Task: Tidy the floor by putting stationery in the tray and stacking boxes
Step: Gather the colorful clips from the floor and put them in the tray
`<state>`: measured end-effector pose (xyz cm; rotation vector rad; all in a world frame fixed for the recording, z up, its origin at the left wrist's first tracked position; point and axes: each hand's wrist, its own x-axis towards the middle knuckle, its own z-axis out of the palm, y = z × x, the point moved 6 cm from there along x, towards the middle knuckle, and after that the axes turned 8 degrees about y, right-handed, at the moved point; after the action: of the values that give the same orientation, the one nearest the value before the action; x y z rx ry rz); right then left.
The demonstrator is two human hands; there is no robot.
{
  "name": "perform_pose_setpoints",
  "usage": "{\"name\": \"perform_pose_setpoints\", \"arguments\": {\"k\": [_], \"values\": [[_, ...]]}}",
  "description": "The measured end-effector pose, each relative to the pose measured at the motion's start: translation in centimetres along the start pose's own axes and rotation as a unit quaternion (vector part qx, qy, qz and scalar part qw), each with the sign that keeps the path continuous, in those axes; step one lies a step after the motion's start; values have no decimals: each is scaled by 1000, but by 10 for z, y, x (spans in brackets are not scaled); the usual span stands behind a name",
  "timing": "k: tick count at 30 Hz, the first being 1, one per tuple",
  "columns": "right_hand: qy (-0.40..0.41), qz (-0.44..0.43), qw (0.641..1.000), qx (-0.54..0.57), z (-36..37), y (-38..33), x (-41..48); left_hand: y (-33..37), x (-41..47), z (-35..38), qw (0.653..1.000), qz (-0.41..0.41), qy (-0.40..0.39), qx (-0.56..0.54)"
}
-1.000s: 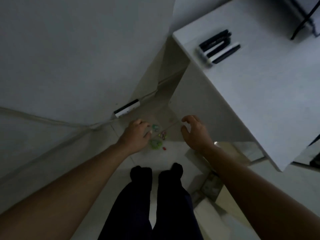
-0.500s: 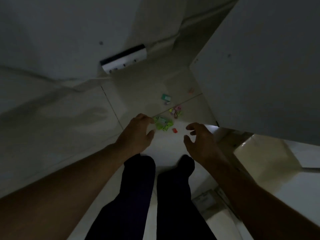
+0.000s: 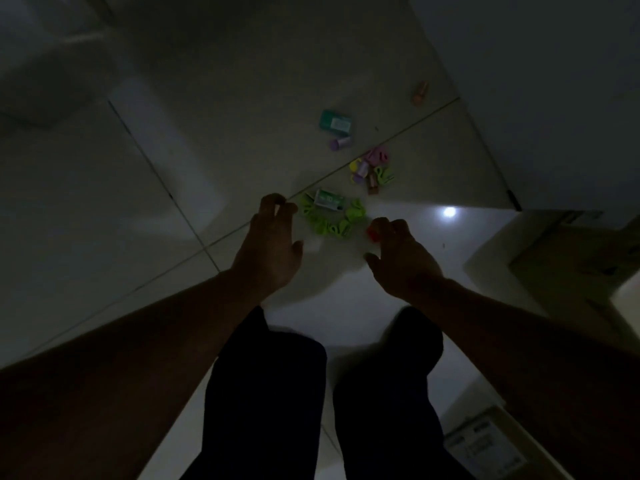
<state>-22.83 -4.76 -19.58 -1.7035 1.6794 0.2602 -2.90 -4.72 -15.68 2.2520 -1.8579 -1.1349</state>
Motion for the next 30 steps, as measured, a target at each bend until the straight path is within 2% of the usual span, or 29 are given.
{"name": "perform_pose_setpoints", "arguments": {"k": [6,10,13,16,19,23,26,30], "values": [[57,-39,997,17,18,3,22,-4,36,27,994,94,-26,40],[120,-64,990,30,10,-1,28,0,56,36,993,102,-29,59],[128,-120,984,18,2,-13,35,1,63,38,993,93,-4,79],[103,-160,981,-34,4,-24,47,-5,64,37,997,53,23,49],[63,-168,982,-54,10,-26,55,-17,62,36,999,-1,37,-15],[86,-152,984,-29,8,-25,53,-28,63,37,996,-56,36,-55],[75,-172,979,-84,13,-24,48,-26,61,32,996,-50,53,-54],[147,-132,978,59,-12,-16,47,-13,50,34,994,-17,58,-92]]}}
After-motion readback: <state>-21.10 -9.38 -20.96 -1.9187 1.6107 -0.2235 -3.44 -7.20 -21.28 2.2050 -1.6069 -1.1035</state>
